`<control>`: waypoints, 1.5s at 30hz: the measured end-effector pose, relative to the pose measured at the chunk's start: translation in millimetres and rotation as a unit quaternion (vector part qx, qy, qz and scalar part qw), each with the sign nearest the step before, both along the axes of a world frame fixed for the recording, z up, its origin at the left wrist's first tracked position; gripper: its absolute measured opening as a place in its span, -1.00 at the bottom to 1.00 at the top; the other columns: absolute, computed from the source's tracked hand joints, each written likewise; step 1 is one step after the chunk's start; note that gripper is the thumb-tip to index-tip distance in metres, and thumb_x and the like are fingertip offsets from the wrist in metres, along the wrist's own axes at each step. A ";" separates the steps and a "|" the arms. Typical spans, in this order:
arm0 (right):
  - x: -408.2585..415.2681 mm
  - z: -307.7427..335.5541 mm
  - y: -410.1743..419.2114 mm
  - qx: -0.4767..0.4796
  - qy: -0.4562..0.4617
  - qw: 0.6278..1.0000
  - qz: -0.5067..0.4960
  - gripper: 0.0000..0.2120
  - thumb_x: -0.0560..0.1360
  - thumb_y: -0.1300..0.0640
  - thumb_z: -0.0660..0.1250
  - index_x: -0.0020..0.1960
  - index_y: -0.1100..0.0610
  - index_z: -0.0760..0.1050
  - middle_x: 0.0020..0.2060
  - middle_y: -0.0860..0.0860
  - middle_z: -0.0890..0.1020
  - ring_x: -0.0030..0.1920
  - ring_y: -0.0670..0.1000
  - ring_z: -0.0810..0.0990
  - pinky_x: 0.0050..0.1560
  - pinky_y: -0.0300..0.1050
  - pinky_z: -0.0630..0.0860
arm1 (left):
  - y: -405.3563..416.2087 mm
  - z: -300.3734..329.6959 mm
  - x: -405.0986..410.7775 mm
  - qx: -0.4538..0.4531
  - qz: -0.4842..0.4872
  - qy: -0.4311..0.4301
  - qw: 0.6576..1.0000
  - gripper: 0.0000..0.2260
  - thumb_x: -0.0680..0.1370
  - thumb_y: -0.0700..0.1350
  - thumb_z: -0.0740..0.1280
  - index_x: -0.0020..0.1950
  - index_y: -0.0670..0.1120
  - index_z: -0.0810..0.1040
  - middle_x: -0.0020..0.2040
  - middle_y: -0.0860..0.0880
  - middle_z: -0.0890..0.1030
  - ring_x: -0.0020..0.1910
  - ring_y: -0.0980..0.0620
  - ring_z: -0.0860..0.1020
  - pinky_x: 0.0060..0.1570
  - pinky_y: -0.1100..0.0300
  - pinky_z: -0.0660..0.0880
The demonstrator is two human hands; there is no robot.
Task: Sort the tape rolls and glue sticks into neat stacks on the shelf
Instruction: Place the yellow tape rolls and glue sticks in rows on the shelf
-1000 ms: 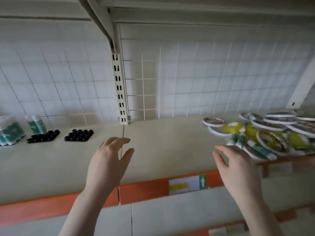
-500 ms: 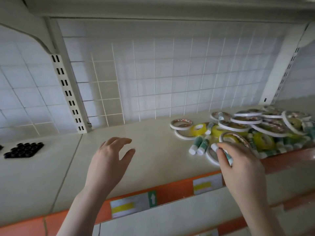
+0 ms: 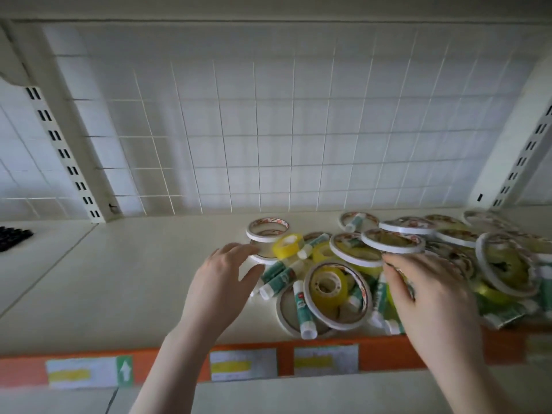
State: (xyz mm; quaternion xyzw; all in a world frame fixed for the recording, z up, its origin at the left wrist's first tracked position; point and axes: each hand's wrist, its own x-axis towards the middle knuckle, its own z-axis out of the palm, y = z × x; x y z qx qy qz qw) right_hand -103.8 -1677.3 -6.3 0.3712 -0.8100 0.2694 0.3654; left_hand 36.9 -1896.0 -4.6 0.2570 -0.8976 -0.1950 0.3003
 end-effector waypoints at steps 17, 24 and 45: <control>-1.2 -11.0 -11.2 -0.004 -0.021 0.996 0.086 -0.85 0.38 0.24 0.37 -0.08 0.24 0.64 -0.21 0.07 0.66 -0.21 0.11 0.63 -0.12 -0.02 0.56 | -6.1 -2.6 -28.6 0.035 -0.052 -0.163 0.985 -0.79 0.53 -0.08 0.28 0.13 0.12 0.57 -0.03 0.09 0.64 -0.03 0.04 0.57 -0.01 0.12 0.50; -1.9 -12.3 -11.5 -0.010 -0.019 0.996 0.082 -0.85 0.37 0.25 0.38 -0.08 0.25 0.64 -0.22 0.07 0.66 -0.22 0.11 0.62 -0.15 -0.03 0.58 | -12.9 3.9 -26.1 0.039 -0.081 -0.185 0.979 -0.76 0.48 -0.08 0.31 0.11 0.18 0.56 -0.21 0.18 0.53 -0.18 0.09 0.54 -0.10 0.17 0.50; 0.6 0.1 -67.2 0.045 -0.023 0.990 0.129 -0.87 0.32 0.28 0.49 -0.13 0.19 0.65 -0.26 0.03 0.66 -0.25 0.08 0.63 -0.23 -0.09 0.56 | -44.3 -0.2 7.2 0.068 -0.020 -0.136 0.988 -0.80 0.43 -0.06 0.37 0.04 0.10 0.53 -0.15 0.11 0.57 -0.17 0.03 0.55 -0.10 0.16 0.49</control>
